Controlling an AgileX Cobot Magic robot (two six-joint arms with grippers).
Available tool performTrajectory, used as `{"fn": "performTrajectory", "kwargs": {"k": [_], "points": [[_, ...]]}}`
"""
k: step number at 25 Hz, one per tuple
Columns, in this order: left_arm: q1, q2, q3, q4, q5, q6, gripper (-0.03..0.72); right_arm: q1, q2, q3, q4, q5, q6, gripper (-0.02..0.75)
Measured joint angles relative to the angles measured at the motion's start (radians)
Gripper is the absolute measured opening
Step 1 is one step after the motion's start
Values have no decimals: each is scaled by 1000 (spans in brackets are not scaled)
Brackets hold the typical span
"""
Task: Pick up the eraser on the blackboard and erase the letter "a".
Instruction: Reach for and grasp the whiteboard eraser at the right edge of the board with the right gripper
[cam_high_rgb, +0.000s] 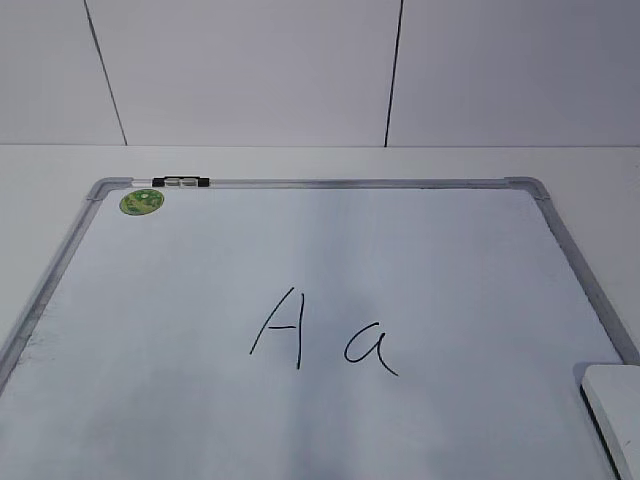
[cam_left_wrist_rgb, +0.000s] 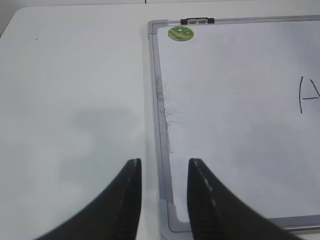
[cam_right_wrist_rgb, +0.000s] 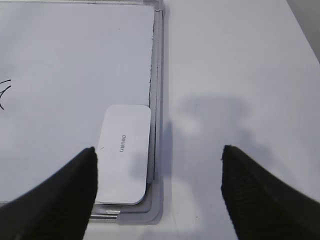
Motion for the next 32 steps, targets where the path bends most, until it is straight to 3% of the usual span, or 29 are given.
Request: {"fn": "performTrajectory", "kwargs": {"k": [11, 20, 25, 32], "points": [[0, 0, 0, 0, 0, 0, 235, 0, 18, -6, 0, -6, 8, 592], [0, 0, 0, 0, 0, 0, 235, 0, 294, -6, 22, -14, 14, 595], [0, 0, 0, 0, 0, 0, 235, 0, 435, -37, 83, -17, 10, 664], [0, 0, 0, -2, 0, 0, 235, 0, 695, -137, 103, 27, 80, 678]]}}
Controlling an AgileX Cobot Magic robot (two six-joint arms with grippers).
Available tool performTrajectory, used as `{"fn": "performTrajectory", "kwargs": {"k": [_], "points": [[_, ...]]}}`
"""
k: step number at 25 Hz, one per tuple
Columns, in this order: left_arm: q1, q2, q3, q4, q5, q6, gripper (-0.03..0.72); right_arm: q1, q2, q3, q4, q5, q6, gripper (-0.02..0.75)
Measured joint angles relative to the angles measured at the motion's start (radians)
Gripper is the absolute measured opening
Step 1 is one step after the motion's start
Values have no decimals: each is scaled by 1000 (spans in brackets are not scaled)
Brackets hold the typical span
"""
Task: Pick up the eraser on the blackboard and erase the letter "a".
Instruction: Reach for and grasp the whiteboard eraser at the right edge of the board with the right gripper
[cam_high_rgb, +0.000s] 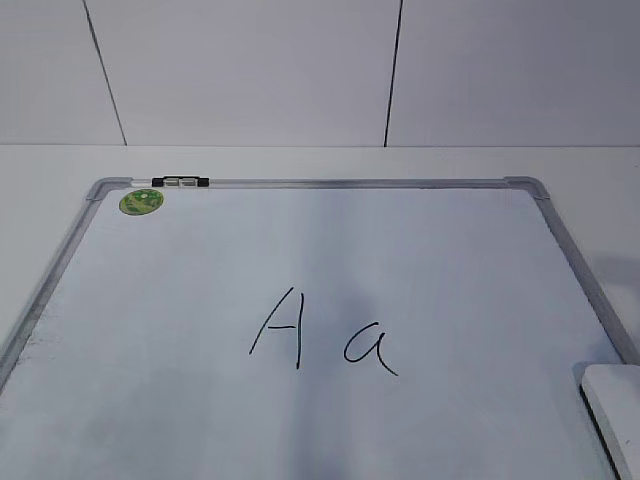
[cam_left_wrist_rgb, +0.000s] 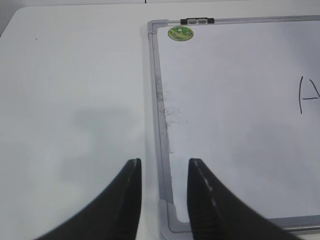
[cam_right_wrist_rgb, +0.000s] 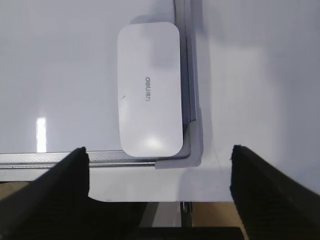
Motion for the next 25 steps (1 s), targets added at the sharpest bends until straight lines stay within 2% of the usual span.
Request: {"fn": "performTrajectory", "kwargs": {"k": [7, 18, 25], "points": [[0, 0, 0, 0, 0, 0, 234, 0, 253, -104, 30, 52, 41, 678], [0, 0, 0, -2, 0, 0, 235, 3, 477, -128, 48, 52, 47, 678], [0, 0, 0, -2, 0, 0, 235, 88, 525, -128, -5, 48, 27, 678]]}}
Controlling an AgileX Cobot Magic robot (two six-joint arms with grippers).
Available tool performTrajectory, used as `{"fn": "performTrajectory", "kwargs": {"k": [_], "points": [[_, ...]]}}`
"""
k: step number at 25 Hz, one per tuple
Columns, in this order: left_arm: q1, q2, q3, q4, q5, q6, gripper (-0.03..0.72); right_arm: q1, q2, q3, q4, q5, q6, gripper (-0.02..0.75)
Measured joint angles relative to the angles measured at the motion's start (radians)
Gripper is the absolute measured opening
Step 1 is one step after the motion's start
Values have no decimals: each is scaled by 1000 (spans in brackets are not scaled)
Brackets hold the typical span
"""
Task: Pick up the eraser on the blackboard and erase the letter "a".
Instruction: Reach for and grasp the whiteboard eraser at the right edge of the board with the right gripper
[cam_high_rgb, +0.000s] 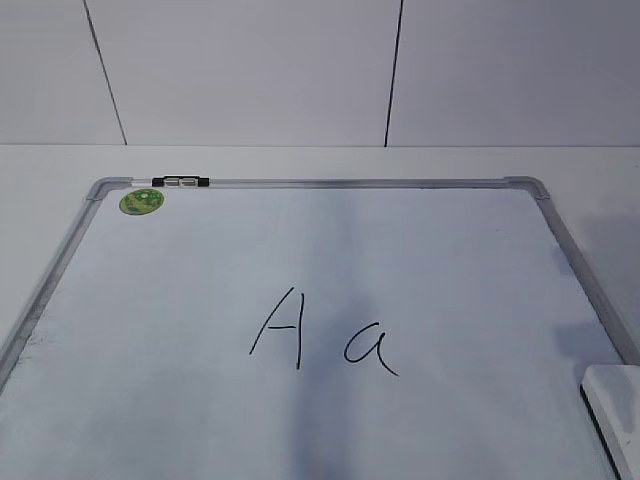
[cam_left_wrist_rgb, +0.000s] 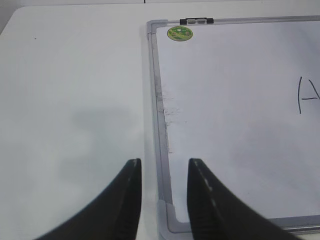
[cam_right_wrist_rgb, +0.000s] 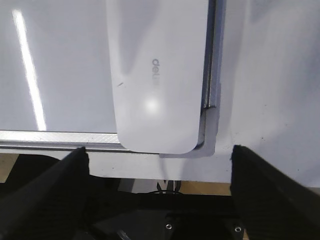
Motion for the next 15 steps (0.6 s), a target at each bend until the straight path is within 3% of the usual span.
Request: {"fn": "performTrajectory", "kwargs": {"k": [15], "points": [[0, 0, 0, 0, 0, 0, 235, 3, 110, 0, 2, -112, -2, 675]]}}
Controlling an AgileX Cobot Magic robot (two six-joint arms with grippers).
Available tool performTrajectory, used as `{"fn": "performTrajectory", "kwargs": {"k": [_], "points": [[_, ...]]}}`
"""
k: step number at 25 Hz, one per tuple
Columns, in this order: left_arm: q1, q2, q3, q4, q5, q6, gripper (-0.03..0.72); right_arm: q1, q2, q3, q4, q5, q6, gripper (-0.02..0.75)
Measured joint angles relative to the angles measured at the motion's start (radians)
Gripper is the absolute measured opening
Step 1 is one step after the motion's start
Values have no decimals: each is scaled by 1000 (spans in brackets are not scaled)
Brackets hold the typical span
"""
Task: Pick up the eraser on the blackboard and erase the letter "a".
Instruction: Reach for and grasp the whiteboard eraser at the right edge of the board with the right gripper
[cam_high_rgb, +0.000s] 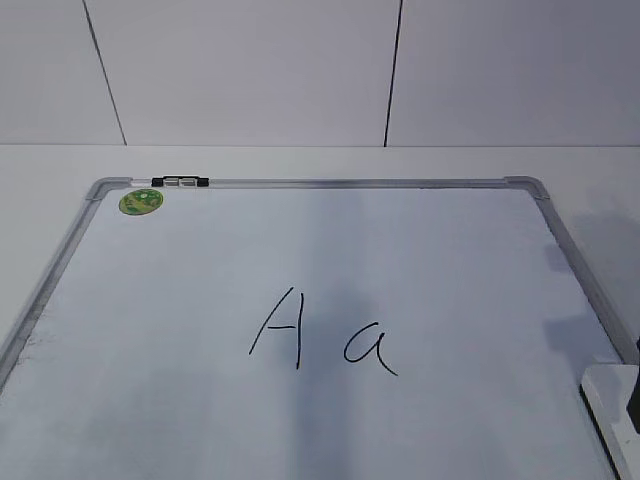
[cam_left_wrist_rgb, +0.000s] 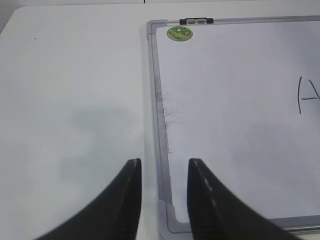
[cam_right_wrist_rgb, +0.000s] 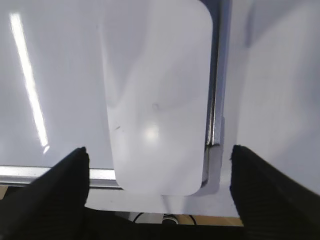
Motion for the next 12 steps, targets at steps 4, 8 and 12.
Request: {"fn": "performTrajectory", "kwargs": {"k": [4, 8, 12], "points": [[0, 0, 0, 0, 0, 0, 235, 0, 24, 0, 21, -29, 0, 675], [0, 0, 0, 0, 0, 0, 235, 0, 58, 0, 38, -49, -2, 675], [0, 0, 0, 0, 0, 0, 235, 0, 74, 0, 40, -62, -6, 674]]}}
